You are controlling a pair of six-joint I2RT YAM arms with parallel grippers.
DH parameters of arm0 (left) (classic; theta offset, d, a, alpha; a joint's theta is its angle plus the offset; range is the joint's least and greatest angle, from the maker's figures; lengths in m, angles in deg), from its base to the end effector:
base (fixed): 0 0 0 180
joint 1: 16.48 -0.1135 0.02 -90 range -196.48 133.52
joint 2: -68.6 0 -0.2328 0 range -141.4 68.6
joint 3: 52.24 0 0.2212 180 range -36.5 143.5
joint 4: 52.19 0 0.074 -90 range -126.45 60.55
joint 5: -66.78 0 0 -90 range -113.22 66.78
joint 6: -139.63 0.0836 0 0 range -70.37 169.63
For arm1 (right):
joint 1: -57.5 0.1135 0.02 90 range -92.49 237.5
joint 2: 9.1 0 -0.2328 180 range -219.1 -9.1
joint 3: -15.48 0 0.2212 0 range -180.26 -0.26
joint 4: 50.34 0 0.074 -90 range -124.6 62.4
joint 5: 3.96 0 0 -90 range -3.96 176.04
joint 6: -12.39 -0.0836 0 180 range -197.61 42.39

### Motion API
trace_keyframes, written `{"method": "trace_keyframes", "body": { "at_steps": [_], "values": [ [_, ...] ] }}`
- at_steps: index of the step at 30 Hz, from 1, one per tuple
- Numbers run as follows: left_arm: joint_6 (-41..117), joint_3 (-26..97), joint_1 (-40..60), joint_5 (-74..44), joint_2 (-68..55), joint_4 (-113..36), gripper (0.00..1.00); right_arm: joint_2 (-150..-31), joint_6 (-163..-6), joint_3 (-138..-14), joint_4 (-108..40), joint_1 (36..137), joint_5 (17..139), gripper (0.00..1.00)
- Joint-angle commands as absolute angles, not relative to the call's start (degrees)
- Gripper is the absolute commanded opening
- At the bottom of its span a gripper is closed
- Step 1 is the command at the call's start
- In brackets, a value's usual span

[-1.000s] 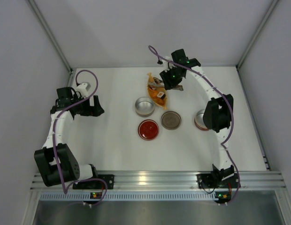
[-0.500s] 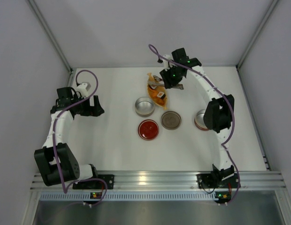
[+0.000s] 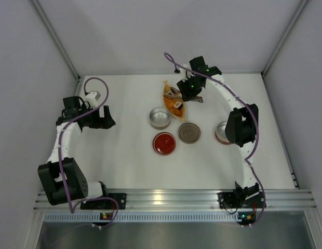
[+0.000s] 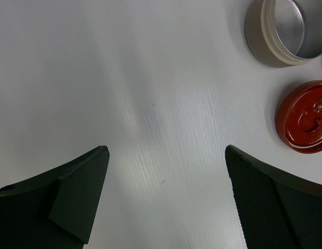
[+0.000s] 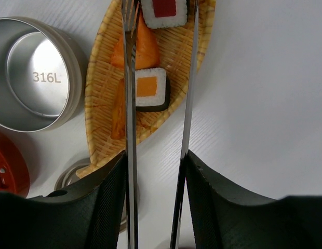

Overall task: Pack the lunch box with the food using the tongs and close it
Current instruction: Pick up the fake food from the plate.

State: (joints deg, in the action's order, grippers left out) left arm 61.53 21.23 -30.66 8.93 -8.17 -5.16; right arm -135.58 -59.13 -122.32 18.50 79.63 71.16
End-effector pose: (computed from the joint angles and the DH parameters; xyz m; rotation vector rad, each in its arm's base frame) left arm 0.2823 0.0255 0.2159 0.1943 2.3164 -0.4609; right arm 0.4166 0.1926 0.2135 -0.9802 2.3684 0.3581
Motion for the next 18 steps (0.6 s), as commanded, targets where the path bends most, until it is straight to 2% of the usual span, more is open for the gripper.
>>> {"method": "trace_keyframes", "body": {
  "at_steps": [1, 7, 13, 18],
  "values": [
    [61.49, 21.51, -30.9, 10.27, -8.57, -7.09, 0.98, -132.41, -58.62, -121.82, 15.41, 80.8, 69.6, 0.46],
    [61.58, 21.33, -30.9, 9.92, -8.48, -6.92, 0.98, -132.76, -59.15, -121.64, 14.71, 80.88, 70.39, 0.43],
    [61.84, 21.07, -30.9, 9.66, -8.39, -7.0, 0.98, -132.24, -59.24, -122.07, 14.88, 80.88, 70.04, 0.33],
    [61.49, 20.89, -30.9, 9.83, -8.22, -7.09, 0.98, -129.35, -59.5, -122.34, 15.5, 80.88, 69.6, 0.29]
  ]
}}
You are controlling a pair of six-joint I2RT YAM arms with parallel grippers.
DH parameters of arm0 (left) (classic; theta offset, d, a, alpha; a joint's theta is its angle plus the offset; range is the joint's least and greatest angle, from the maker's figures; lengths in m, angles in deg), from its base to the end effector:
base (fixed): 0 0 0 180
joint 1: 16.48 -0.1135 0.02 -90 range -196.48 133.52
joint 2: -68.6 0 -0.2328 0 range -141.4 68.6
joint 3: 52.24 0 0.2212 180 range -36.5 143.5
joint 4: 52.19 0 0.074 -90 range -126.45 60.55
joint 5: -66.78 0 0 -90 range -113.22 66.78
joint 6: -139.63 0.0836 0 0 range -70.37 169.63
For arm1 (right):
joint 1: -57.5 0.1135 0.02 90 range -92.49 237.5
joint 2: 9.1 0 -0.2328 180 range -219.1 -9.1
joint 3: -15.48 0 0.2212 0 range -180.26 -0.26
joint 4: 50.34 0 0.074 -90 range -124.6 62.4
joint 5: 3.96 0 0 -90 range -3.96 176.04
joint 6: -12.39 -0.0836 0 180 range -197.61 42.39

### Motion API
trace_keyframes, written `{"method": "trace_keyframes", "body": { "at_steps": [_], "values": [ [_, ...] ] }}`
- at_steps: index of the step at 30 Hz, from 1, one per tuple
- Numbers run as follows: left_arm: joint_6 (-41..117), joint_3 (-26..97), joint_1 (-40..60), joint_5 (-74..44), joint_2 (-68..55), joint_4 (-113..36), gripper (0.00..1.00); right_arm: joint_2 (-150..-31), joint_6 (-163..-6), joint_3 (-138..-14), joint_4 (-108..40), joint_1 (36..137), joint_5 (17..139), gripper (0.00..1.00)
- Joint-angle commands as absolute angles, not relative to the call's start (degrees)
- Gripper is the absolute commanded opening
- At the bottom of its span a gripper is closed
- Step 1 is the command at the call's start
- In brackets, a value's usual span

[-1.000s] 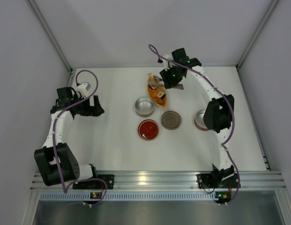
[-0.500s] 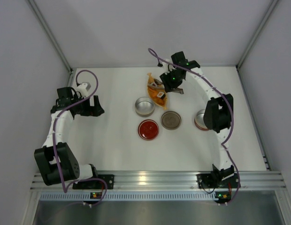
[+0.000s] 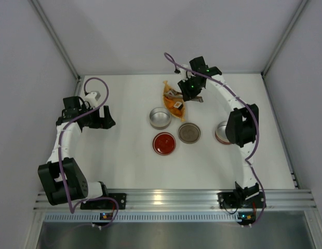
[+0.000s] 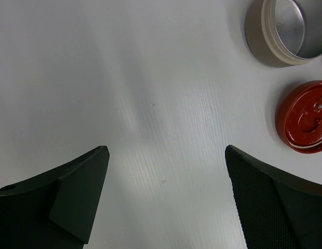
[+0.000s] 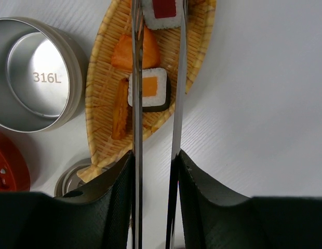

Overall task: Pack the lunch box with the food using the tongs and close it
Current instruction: Pick up the fake food from the plate, then place the fake food in the packing box.

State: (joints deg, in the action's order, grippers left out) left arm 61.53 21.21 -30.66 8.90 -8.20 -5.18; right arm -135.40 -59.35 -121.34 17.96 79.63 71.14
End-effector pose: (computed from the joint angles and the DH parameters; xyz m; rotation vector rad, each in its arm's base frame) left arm 0.2824 0.0255 0.2157 0.1939 2.3170 -0.4605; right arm 0.4160 0.1924 0.2106 -0.9769 2.3750 0.3604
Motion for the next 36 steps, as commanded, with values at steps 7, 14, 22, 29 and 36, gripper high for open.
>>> {"method": "trace_keyframes", "body": {
  "at_steps": [7, 14, 22, 29, 36],
  "values": [
    [60.79, 20.98, -30.9, 10.36, -7.87, -7.27, 0.98, -124.68, -59.94, -122.95, 17.25, 80.62, 68.64, 0.18],
    [60.7, 21.24, -30.9, 10.71, -6.64, -6.66, 0.98, -118.98, -57.93, -122.53, 24.37, 80.01, 68.37, 0.13],
    [61.75, 21.16, -30.9, 11.85, -4.27, -4.72, 0.98, -102.89, -51.95, -114.17, 37.09, 73.34, 69.51, 0.13],
    [61.84, 20.72, -30.9, 12.73, -1.8, -3.58, 0.98, -88.64, -43.43, -101.62, 46.08, 65.6, 72.76, 0.13],
    [62.63, 20.8, -30.9, 13.17, -0.22, -1.82, 0.98, -80.12, -36.57, -90.53, 50.92, 55.86, 74.35, 0.13]
  ]
}}
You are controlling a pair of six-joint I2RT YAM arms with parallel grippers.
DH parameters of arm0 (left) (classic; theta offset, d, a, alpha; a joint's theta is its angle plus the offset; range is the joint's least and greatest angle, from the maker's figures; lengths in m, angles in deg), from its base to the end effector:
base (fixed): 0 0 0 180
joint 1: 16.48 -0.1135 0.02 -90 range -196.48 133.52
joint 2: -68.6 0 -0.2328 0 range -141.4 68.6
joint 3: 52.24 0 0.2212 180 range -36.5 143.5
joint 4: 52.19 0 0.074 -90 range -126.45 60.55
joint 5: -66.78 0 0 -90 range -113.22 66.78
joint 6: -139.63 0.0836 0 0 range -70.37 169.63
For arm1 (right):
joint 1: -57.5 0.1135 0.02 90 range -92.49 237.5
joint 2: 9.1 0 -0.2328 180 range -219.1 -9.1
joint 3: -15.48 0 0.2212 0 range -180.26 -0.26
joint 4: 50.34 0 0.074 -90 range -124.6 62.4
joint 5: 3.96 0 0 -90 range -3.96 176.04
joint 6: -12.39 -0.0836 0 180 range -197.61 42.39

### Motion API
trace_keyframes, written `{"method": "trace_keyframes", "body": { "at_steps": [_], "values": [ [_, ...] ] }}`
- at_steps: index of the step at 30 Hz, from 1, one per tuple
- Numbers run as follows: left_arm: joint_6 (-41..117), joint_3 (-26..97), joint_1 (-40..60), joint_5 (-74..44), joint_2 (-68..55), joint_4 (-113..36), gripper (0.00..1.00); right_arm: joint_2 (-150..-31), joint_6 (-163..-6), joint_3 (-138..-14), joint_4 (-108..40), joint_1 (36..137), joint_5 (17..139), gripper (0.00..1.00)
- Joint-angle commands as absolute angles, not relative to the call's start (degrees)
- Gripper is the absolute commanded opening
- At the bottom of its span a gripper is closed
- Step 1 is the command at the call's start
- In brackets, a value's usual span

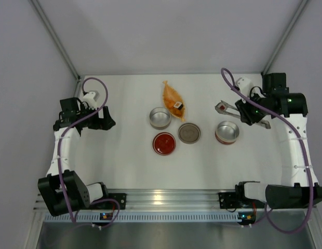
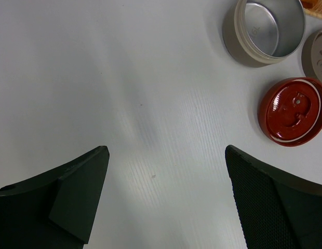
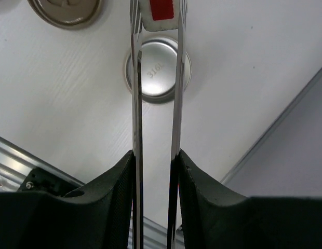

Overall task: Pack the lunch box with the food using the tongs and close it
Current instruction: Place the fake food in the packing box.

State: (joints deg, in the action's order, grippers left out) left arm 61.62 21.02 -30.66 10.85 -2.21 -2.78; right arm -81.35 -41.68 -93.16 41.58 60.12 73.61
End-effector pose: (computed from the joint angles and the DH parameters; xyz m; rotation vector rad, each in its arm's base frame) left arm 0.2657 0.0188 0.2381 0.2285 2.2515 -0.4699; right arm 0.2141 0.0278 0.3381 -0.9070 2.3372 0.0386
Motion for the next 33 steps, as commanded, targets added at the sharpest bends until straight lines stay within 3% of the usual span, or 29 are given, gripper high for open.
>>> {"method": "trace_keyframes", "body": {
  "at_steps": [1, 9, 33],
  "values": [
    [62.72, 20.72, -30.9, 13.17, 0.04, -1.64, 0.98, -79.77, -35.95, -89.48, 51.09, 54.97, 74.35, 0.13],
    [64.13, 18.96, -30.9, 12.47, 2.15, -0.94, 0.98, -79.32, -32.96, -84.2, 51.53, 50.74, 75.93, 0.13],
    [64.83, 18.52, -30.9, 11.94, 1.63, -1.12, 0.98, -83.1, -31.55, -77.34, 51.62, 50.3, 79.18, 0.17]
  ]
}}
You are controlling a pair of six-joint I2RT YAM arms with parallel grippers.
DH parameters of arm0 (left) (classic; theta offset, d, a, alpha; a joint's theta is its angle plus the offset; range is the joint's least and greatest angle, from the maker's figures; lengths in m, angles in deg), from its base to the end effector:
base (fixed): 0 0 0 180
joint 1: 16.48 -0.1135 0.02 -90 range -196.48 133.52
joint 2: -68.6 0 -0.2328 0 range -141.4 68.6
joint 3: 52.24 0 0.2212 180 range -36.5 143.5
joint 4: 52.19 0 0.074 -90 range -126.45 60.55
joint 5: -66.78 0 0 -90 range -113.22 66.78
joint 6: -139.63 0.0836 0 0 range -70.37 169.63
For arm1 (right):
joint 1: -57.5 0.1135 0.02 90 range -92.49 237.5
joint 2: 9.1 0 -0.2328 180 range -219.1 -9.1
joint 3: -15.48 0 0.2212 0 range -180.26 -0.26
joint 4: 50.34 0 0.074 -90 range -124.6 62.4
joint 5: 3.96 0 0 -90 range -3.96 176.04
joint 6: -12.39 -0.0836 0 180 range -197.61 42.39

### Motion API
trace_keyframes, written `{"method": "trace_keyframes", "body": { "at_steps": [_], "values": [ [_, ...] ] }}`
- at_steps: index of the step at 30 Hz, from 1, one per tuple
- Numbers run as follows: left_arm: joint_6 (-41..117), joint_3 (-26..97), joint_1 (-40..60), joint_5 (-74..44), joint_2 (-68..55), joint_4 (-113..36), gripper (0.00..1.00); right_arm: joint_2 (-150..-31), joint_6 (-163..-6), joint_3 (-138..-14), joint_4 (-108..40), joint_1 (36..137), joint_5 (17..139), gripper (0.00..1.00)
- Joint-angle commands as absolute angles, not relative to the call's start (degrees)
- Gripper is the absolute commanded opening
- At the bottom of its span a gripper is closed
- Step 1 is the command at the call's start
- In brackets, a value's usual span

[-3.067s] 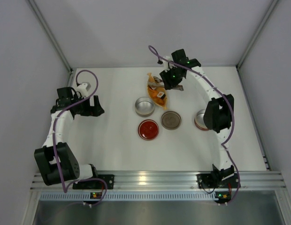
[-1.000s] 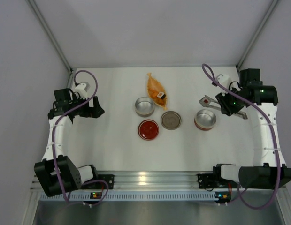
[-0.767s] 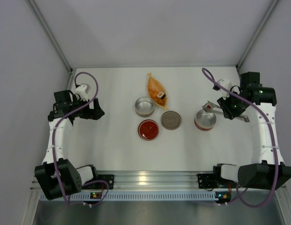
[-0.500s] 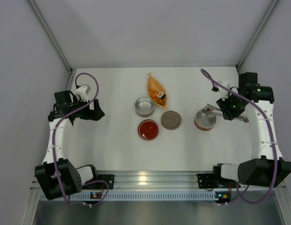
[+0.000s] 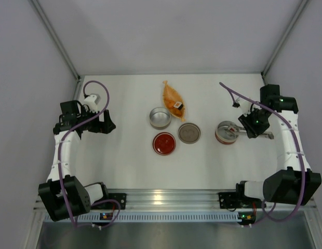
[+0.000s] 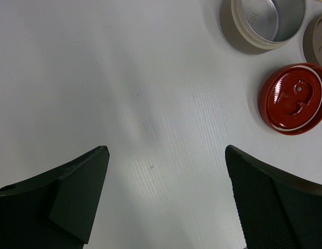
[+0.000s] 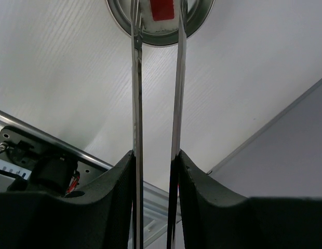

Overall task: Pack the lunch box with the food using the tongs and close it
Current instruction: Place the fake food in the packing box.

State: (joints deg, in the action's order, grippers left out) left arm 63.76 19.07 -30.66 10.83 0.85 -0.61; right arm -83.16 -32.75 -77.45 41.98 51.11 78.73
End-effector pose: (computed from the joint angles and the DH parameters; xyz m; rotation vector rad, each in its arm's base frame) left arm 0.2523 0.0155 0.2362 0.2645 2.2596 -0.4589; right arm 0.2100 -0.0128 0.2585 -0.9560 2.6601 -0.0150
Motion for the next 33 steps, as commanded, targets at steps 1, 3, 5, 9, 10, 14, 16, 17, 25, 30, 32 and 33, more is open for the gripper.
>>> {"method": "trace_keyframes", "body": {
  "at_steps": [1, 3, 5, 9, 10, 14, 16, 17, 25, 30, 32, 33],
  "values": [
    [64.83, 18.43, -30.9, 11.85, 1.63, -1.12, 0.98, -83.28, -31.47, -77.25, 51.71, 50.21, 79.27, 0.17],
    [64.75, 18.43, -30.9, 12.03, 1.63, -1.03, 0.98, -83.54, -31.38, -76.9, 51.62, 50.21, 79.62, 0.18],
    [64.83, 18.43, -30.9, 12.03, 1.63, -1.12, 0.98, -83.9, -31.46, -76.81, 51.71, 50.21, 79.62, 0.18],
    [64.74, 18.34, -30.9, 11.94, 1.45, -1.2, 0.98, -84.42, -31.46, -76.99, 51.62, 50.21, 80.06, 0.2],
    [64.66, 18.34, -30.9, 12.11, 1.45, -1.2, 0.98, -84.77, -31.55, -77.08, 51.62, 50.3, 80.06, 0.2],
    [64.57, 18.17, -30.9, 12.2, 1.19, -1.38, 0.98, -85.65, -31.73, -77.34, 51.62, 50.21, 79.97, 0.21],
    [64.57, 18.08, -30.9, 12.2, 1.19, -1.47, 0.98, -86.27, -31.82, -77.52, 51.62, 50.21, 80.15, 0.21],
    [64.57, 18.08, -30.9, 12.12, 1.19, -1.38, 0.98, -86.44, -31.82, -77.52, 51.62, 50.21, 80.23, 0.21],
    [64.66, 17.64, -30.9, 11.94, 1.01, -1.64, 0.98, -87.76, -31.99, -77.43, 51.62, 50.21, 81.11, 0.27],
    [64.39, 17.29, -30.9, 11.85, 0.84, -2.26, 0.98, -88.11, -32.17, -78.04, 51.62, 50.3, 81.46, 0.37],
    [64.31, 17.38, -30.9, 11.94, 0.75, -2.35, 0.98, -88.11, -32.17, -78.22, 51.71, 50.21, 81.64, 0.45],
    [64.3, 17.38, -30.9, 12.03, 0.66, -2.43, 0.98, -88.11, -32.25, -78.31, 51.62, 50.21, 81.73, 0.47]
  ]
}}
